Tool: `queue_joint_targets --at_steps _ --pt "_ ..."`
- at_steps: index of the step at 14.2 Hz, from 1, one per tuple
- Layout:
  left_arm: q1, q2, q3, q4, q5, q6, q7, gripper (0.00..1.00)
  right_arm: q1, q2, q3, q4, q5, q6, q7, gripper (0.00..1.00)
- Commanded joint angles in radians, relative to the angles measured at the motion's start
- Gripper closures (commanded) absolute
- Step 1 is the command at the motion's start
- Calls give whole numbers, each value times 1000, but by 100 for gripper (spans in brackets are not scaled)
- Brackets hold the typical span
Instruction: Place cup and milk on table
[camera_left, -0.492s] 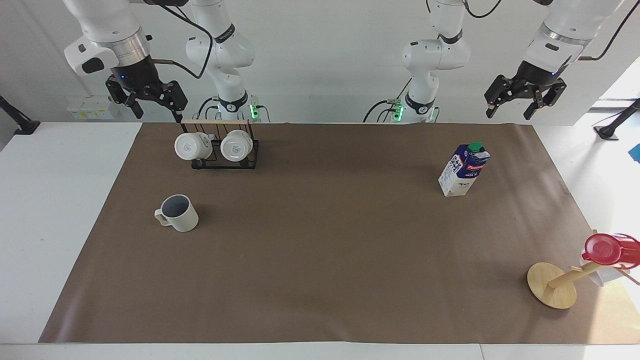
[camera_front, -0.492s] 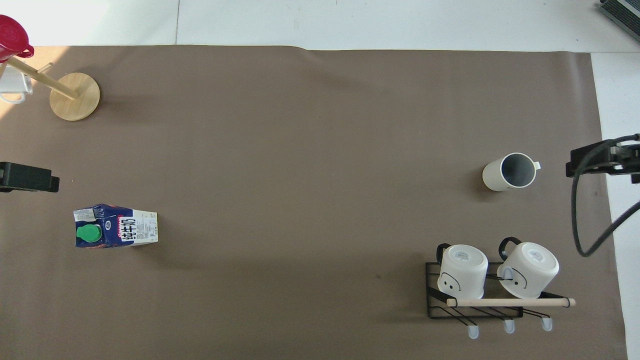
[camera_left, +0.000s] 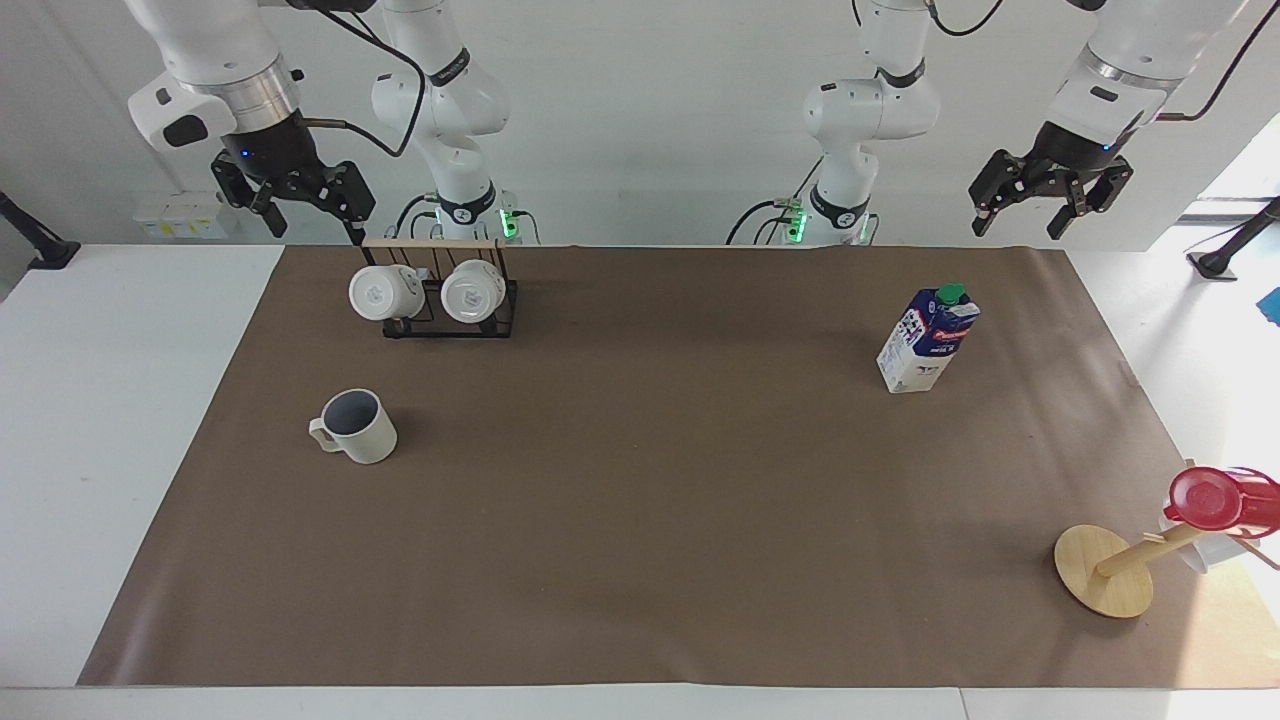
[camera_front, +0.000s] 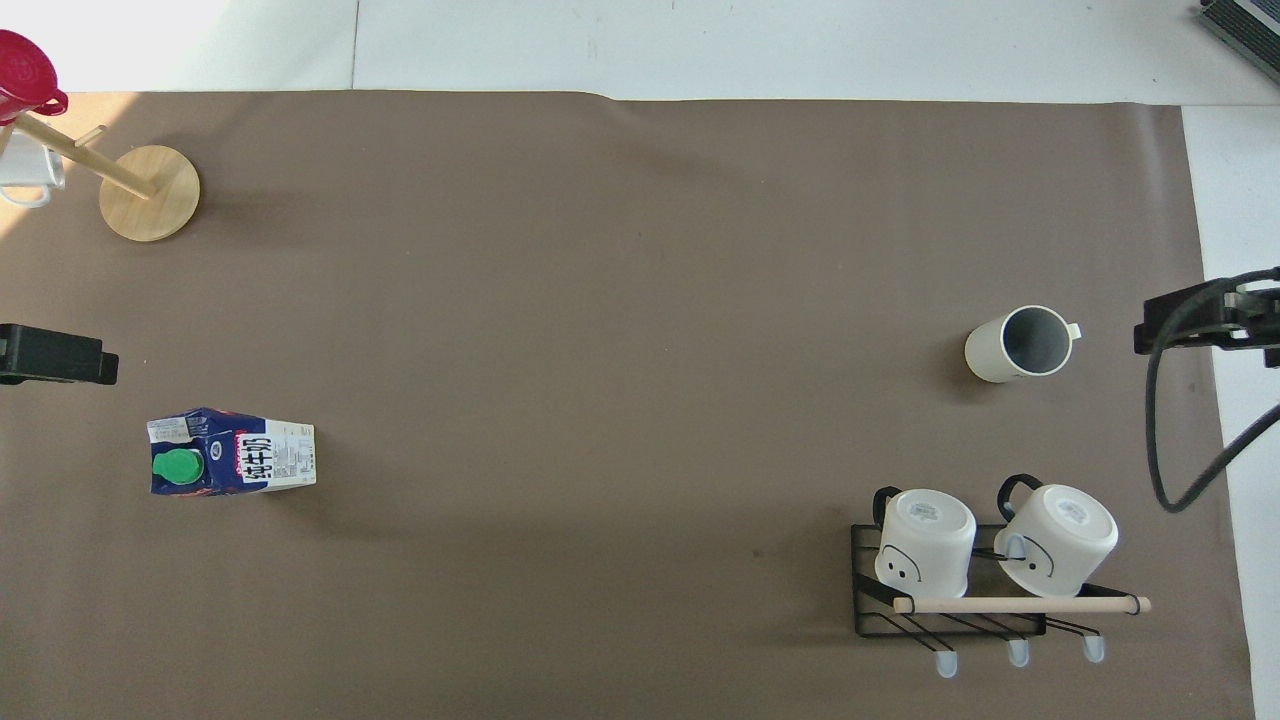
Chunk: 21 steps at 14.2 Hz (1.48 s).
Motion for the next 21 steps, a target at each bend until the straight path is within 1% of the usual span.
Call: queue_joint_targets --at_steps 1,10,21 --pt "13 -6 -8 10 13 -23 -6 0 -17 -7 -2 2 18 6 -26 0" --pt "11 -6 -9 10 13 -23 -6 0 -16 8 3 5 6 20 -26 0" --pt "11 -6 -8 10 14 -24 -6 0 -16 7 3 4 13 30 -26 0"
